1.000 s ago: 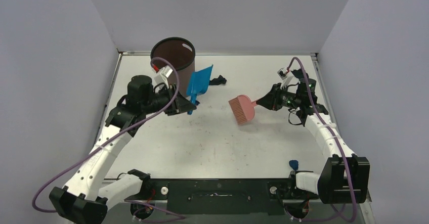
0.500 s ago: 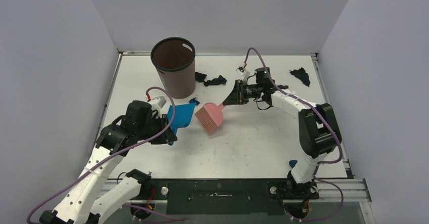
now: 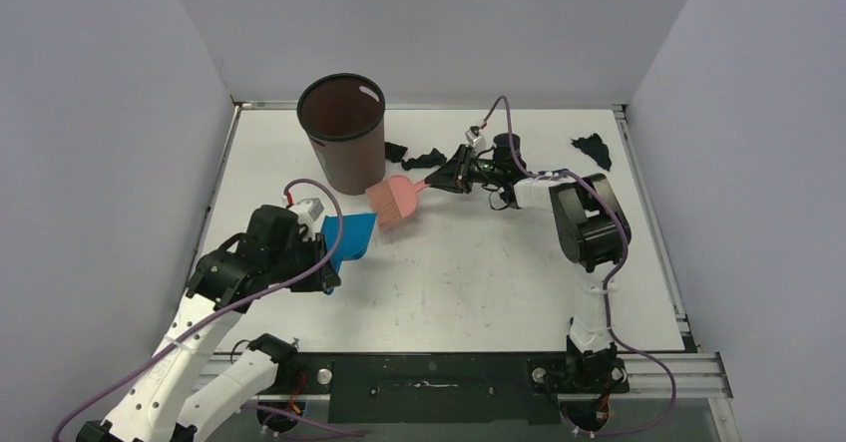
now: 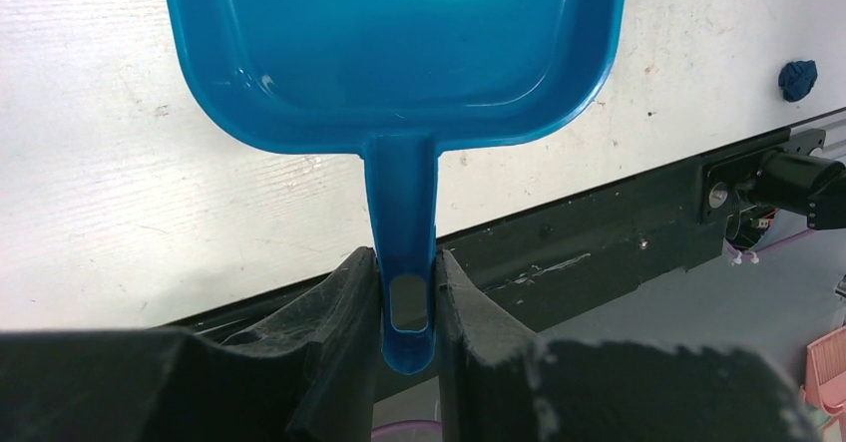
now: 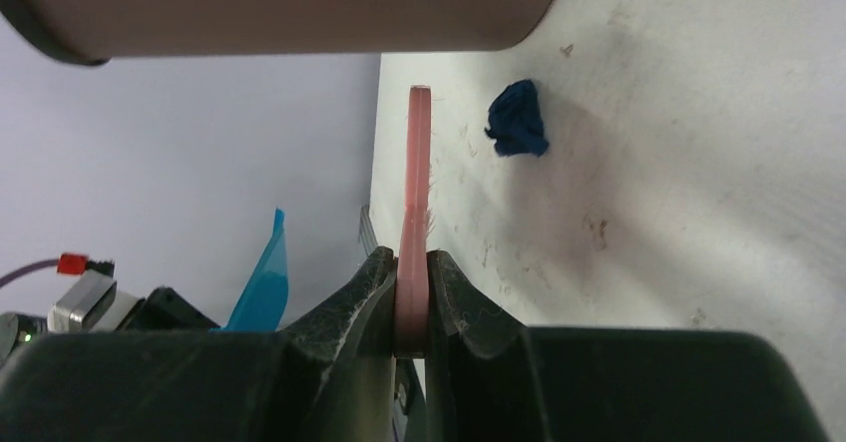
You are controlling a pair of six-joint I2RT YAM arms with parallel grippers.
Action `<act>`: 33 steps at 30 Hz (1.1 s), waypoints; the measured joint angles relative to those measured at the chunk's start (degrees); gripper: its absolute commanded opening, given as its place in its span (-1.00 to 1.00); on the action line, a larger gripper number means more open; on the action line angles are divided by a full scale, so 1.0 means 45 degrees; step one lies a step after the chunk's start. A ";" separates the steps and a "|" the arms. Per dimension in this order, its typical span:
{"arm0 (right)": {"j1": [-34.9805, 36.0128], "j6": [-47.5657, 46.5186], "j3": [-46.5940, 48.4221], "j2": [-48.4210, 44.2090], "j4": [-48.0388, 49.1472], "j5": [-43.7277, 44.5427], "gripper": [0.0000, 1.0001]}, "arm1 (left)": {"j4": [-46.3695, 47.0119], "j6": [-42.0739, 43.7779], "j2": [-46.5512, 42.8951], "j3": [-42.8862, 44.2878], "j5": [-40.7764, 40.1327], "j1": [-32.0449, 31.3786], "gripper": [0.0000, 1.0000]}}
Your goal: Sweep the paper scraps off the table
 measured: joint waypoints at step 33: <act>-0.2317 -1.1749 0.1855 -0.4940 -1.1764 0.2356 -0.89 | 0.1695 0.0481 0.3070 -0.1083 0.0277 -0.0223 -1.00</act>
